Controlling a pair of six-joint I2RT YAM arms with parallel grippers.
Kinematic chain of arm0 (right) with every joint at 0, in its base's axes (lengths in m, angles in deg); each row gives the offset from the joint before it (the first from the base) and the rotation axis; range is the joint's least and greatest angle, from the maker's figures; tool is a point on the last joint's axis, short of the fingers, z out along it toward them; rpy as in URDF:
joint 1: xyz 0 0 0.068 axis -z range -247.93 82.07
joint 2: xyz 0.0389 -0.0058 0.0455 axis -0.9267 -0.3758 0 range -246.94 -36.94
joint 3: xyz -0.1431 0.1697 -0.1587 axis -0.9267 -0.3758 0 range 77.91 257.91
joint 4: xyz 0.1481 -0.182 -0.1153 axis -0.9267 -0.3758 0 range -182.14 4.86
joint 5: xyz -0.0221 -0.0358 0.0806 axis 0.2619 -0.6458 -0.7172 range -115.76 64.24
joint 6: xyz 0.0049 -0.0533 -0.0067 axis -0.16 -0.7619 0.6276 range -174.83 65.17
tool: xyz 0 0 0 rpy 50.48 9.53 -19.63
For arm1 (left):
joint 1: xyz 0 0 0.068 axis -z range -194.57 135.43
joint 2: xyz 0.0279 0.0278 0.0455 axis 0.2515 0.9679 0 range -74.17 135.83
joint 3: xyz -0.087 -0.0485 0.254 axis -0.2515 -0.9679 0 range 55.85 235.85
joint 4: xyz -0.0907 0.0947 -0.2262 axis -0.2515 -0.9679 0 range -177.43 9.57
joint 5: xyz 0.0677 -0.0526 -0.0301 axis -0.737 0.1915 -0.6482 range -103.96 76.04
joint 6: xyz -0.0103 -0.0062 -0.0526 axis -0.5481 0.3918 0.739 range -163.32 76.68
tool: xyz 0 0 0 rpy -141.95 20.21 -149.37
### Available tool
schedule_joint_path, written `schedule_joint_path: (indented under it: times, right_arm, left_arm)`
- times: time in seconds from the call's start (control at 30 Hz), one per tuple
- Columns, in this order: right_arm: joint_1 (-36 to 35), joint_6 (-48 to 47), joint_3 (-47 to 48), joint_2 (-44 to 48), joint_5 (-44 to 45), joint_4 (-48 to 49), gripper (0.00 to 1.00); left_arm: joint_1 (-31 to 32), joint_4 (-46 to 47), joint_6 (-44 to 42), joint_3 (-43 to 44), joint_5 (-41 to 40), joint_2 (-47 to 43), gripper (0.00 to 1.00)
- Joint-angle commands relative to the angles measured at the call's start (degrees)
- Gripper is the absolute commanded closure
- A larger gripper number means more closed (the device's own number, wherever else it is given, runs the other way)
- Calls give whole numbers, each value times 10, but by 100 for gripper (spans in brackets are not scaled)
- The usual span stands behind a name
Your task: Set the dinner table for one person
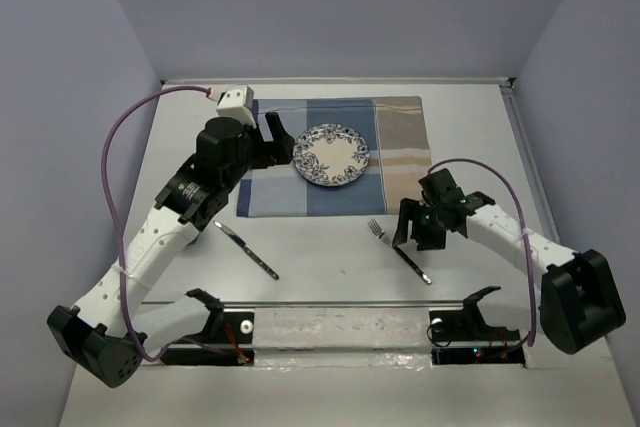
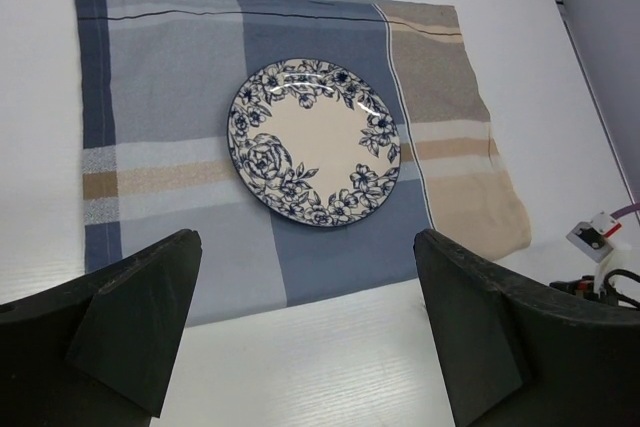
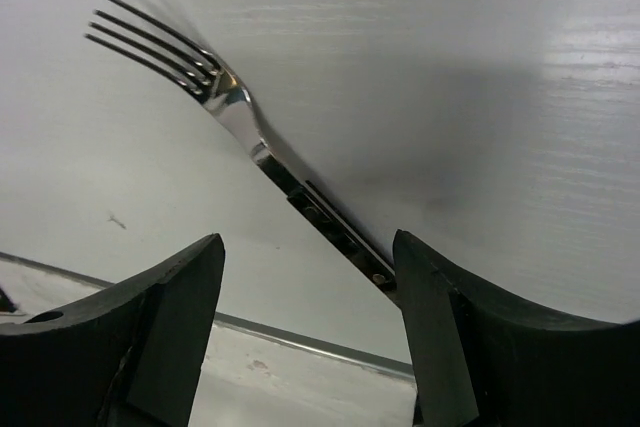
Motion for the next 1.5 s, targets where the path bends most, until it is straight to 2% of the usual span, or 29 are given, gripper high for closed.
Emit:
schedule_joint_path:
  times: [0.0,0.3,0.43,0.5,0.53,0.57,0.6,0.63,0.77,0.9,0.93,1.0,1.03,1.07,1.13,1.17,1.23,1.3,1.47]
  right_arm:
    - [-18,6,37,-37,68,-45,26]
    - [-90,-25,73,-124,100,-93,39]
    - [-123,-23,85,-163,123,-89,50]
    - [-148,-20,102,-188,143,-86,58]
    - [-156,-18,109,-195,147,-86,78]
    - [-165,-15,125,-201,153,-87,89]
    - [-175,-6,138,-205,161,-94,97]
    - [-193,-1,151,-204,162,-100,100]
    - [-214,23,258,-195,130,-120,100]
    - [-214,31,418,-270,145,-115,100]
    - [-214,28,502,-297,149,-109,100]
    - [-214,27,600,-395,143,-110,100]
    - [-214,31,697,-427,140,-109,100]
    - [-214,36,745,-494,137,-109,100]
    - [-214,49,846,-567,132,-127,100]
    - [-214,62,953,-639,133,-153,100]
    - [-214,78,1049,-701,131,-169,100]
    - [-214,102,1119,-750,132,-162,100]
    - [-214,129,1087,-764,130,-108,100]
  left_arm:
    - [-5,45,-9,0,31,6,1]
    - [-13,33,-20,2,16,-11,1]
    - [-14,33,-16,-3,17,-18,1]
    - [-14,37,-12,-6,17,-24,1]
    - [-14,38,-11,-5,17,-27,1]
    - [-14,38,-10,-2,14,-31,1]
    - [-14,34,-11,1,11,-33,1]
    - [-14,28,-12,7,10,-34,1]
    - [-15,-12,3,46,-5,-50,1]
    - [-15,-50,24,52,-4,-81,1]
    - [-16,-71,21,57,-9,-85,1]
    - [-15,-94,14,77,-23,-92,1]
    - [-15,-116,8,86,-27,-95,1]
    - [-15,-125,5,98,-29,-100,1]
    - [-15,-141,2,104,-31,-109,1]
    - [-15,-148,0,103,-29,-119,1]
    - [-16,-155,1,97,-20,-130,1]
    - [-14,-164,8,84,-8,-145,1]
    - [4,-186,18,71,2,-165,1]
